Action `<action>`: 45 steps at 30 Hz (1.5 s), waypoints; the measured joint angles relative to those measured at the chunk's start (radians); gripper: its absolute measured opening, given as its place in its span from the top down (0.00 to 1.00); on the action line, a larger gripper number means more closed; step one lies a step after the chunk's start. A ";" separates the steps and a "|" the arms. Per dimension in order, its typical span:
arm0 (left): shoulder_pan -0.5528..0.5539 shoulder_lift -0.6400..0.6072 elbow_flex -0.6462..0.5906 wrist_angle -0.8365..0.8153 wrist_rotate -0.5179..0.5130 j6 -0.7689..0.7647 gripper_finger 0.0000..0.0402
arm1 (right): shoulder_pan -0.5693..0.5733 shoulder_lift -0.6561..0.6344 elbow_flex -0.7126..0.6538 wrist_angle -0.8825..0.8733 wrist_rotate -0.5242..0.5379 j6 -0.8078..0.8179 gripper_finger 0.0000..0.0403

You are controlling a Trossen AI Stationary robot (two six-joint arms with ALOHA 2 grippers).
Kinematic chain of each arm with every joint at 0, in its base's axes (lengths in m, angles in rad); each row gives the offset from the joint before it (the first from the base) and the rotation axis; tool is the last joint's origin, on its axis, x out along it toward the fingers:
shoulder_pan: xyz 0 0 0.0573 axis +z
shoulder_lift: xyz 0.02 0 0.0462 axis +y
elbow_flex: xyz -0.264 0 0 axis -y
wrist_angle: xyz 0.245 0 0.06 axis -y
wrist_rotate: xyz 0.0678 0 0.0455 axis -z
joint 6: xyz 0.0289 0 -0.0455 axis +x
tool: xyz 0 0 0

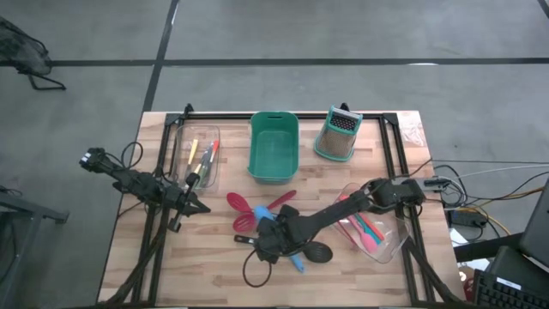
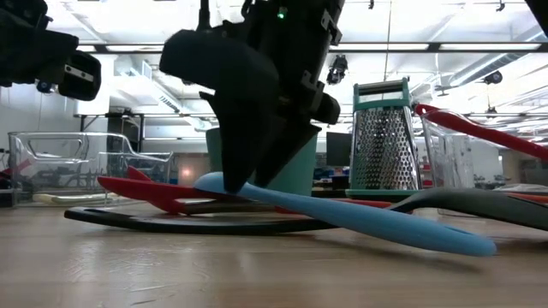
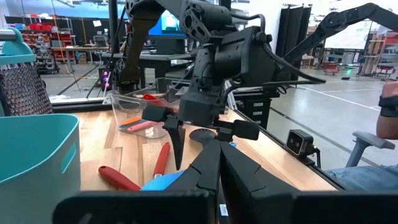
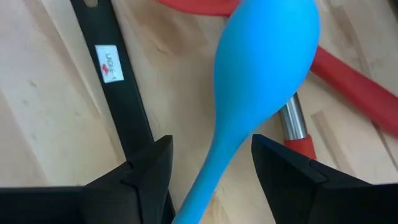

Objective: Pick & Place Kitchen Items
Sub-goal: Put the blue serving spoon into the green bin

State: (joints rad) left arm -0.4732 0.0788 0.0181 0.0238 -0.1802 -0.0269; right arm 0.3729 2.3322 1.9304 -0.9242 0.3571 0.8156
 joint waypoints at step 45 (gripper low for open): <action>0.000 0.000 0.000 0.000 0.000 0.000 0.97 | -0.024 -0.003 -0.026 0.023 -0.021 -0.056 0.95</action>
State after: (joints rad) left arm -0.4733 0.0787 0.0181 0.0238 -0.1802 -0.0271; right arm 0.3489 2.3291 1.9041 -0.9016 0.3356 0.7598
